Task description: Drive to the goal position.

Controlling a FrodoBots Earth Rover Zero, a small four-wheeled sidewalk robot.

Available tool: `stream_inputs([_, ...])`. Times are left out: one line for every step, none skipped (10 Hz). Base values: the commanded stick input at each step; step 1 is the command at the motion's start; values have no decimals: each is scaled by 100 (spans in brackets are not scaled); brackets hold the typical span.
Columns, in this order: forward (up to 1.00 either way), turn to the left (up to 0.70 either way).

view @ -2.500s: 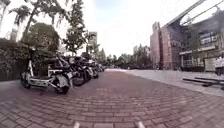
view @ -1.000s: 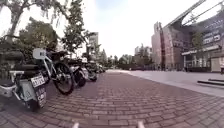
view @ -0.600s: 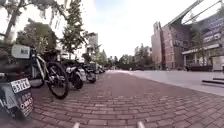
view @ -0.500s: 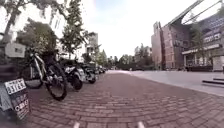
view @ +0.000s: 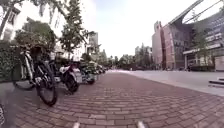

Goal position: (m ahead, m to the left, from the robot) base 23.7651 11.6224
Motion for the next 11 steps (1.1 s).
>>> stream_inputs([70,0])
stream_inputs([70,0])
stream_inputs([70,0])
stream_inputs([70,0])
stream_inputs([70,0])
stream_inputs([70,0])
stream_inputs([70,0])
stream_inputs([70,0])
stream_inputs([70,0])
stream_inputs([70,0])
stream_inputs([70,0])
